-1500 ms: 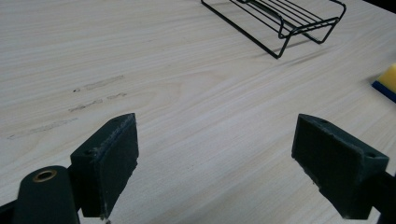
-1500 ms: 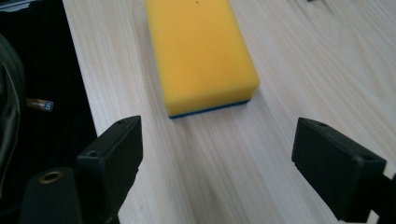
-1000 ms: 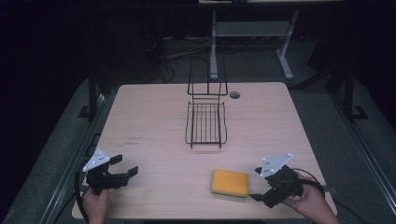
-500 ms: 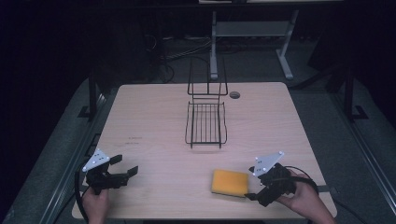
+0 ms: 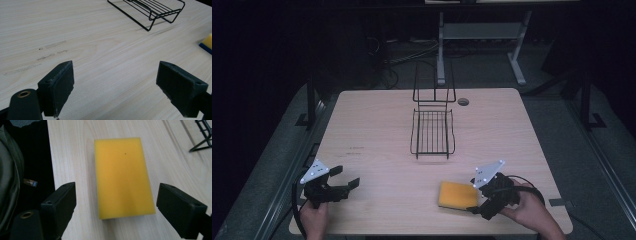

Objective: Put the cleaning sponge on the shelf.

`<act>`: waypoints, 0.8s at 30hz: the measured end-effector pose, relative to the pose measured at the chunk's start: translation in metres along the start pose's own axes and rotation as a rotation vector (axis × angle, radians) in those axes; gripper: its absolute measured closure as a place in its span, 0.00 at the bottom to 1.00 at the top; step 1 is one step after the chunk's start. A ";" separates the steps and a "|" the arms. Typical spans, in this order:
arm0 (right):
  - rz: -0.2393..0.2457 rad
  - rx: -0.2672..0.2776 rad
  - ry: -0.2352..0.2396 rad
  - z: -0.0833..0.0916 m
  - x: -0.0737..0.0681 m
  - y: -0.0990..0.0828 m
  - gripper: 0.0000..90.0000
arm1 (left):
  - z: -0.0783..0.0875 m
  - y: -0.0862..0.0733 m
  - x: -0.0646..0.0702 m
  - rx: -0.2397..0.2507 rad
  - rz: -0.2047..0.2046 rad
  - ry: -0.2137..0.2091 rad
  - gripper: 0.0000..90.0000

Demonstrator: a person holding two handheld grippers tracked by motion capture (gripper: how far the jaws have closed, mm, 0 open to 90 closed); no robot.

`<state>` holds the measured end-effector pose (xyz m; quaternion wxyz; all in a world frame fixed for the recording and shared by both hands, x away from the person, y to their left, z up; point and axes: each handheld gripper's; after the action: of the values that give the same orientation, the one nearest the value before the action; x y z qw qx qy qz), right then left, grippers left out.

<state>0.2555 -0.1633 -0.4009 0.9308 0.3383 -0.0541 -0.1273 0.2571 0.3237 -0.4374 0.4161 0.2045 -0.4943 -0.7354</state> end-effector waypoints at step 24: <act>0.020 -0.055 0.060 -0.034 0.014 0.014 0.17 | -0.001 0.000 0.000 -0.001 0.001 -0.005 0.16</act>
<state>0.2783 -0.1362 -0.4173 0.9422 0.3156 -0.0261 -0.1094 0.2576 0.3235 -0.4378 0.4154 0.2021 -0.4953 -0.7358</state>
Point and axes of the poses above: each handheld gripper's, and its own axes: z roughly backward along the jaws, y roughly out of its top, x roughly to its right, and after that the axes turned 6 degrees about x, right-handed
